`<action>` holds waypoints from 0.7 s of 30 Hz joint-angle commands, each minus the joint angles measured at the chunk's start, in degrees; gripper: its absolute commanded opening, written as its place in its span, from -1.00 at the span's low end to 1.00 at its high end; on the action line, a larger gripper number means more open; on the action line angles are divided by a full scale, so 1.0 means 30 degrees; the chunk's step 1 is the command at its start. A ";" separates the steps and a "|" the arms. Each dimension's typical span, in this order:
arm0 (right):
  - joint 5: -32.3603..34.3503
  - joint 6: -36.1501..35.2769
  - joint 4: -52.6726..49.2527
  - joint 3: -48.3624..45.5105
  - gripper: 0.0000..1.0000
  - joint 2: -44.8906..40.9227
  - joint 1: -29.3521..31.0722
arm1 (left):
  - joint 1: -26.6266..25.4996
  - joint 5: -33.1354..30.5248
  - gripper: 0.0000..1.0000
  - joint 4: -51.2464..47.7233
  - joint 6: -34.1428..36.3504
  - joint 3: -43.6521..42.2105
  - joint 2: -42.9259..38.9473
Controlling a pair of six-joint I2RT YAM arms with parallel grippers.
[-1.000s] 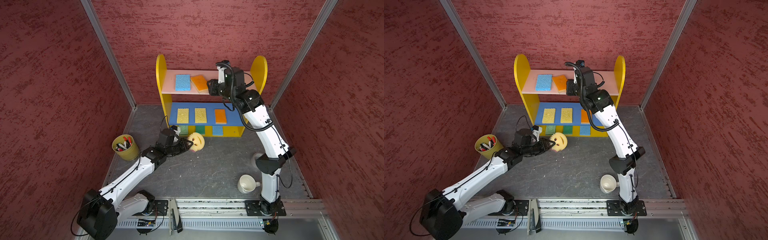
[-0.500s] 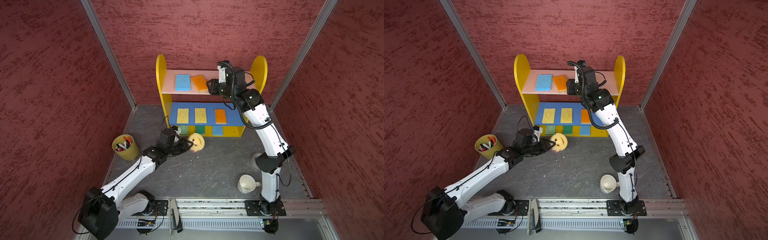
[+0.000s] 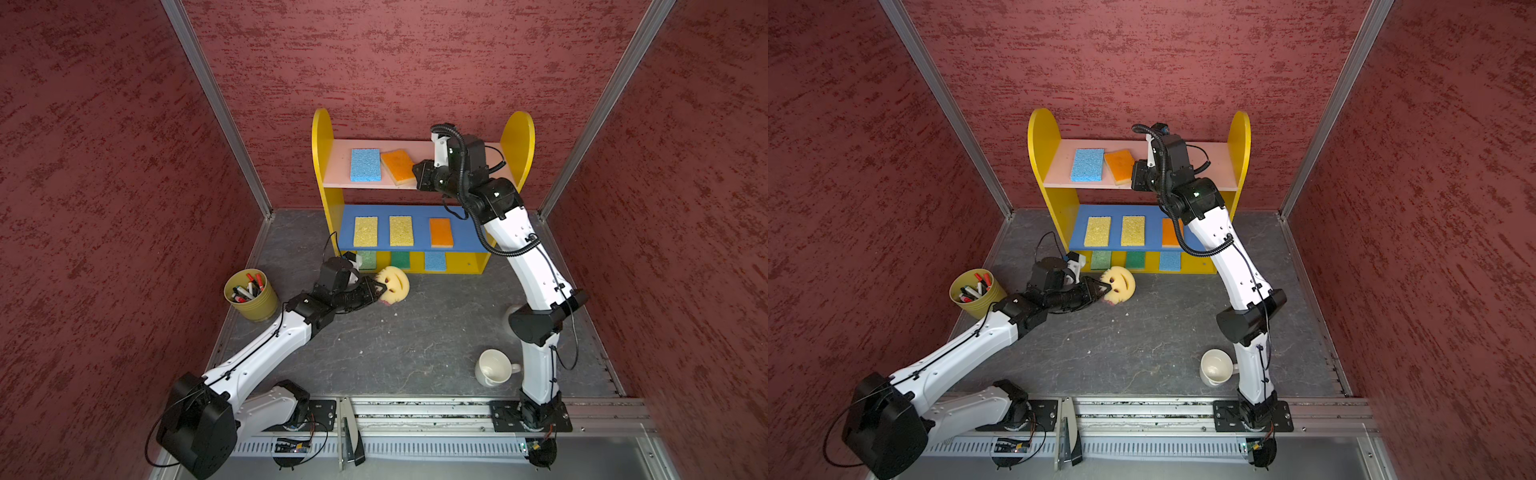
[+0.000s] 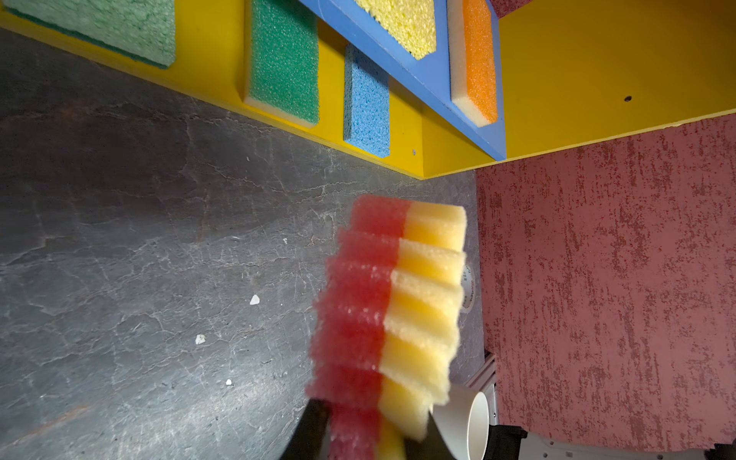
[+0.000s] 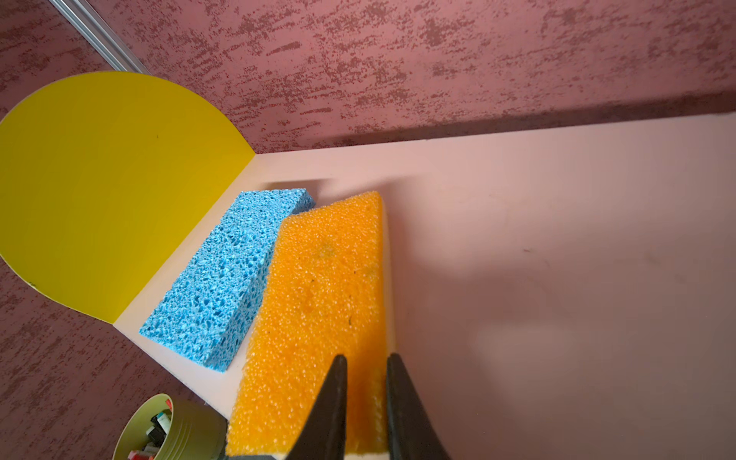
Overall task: Place and organize the cleaning sponges onto the shelf
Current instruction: 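Push the orange sponge on the pink shelf toward the blue sponge with the right gripper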
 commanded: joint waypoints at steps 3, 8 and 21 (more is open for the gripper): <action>-0.0307 0.0433 0.0420 -0.0781 -0.89 -0.0352 -0.0069 | 0.0124 0.0265 -0.54 0.0552 0.0088 0.0067 0.0052; 0.0005 0.0757 0.1484 -0.2441 -1.00 -0.1367 -0.0076 | 0.0166 0.0302 -0.54 0.0534 0.0097 0.0007 -0.0036; 0.1921 0.1784 0.4726 -0.7265 -1.00 -0.4539 -0.0063 | 0.0239 0.0383 -0.54 0.0555 0.0048 -0.0096 -0.0109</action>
